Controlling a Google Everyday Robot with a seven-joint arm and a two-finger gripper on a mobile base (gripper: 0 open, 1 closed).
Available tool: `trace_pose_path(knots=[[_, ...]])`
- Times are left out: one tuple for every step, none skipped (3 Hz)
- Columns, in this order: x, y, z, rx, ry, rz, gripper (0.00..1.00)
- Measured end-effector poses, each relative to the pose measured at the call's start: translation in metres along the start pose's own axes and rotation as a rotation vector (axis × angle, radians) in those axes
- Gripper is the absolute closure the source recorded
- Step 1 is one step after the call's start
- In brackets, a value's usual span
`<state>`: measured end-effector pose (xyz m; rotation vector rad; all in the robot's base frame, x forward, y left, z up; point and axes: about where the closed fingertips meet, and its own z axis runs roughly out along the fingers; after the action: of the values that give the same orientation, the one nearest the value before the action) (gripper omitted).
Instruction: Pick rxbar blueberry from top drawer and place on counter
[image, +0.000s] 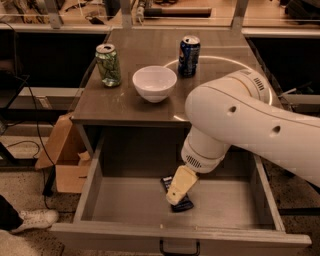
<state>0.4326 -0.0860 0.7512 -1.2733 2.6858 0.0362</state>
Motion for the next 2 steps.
trace_pose_path(knots=[[0.014, -0.005, 0.024, -0.011, 0.035, 0.104, 0.0], [0.027, -0.01, 0.044, -0.04, 0.062, 0.206, 0.0]])
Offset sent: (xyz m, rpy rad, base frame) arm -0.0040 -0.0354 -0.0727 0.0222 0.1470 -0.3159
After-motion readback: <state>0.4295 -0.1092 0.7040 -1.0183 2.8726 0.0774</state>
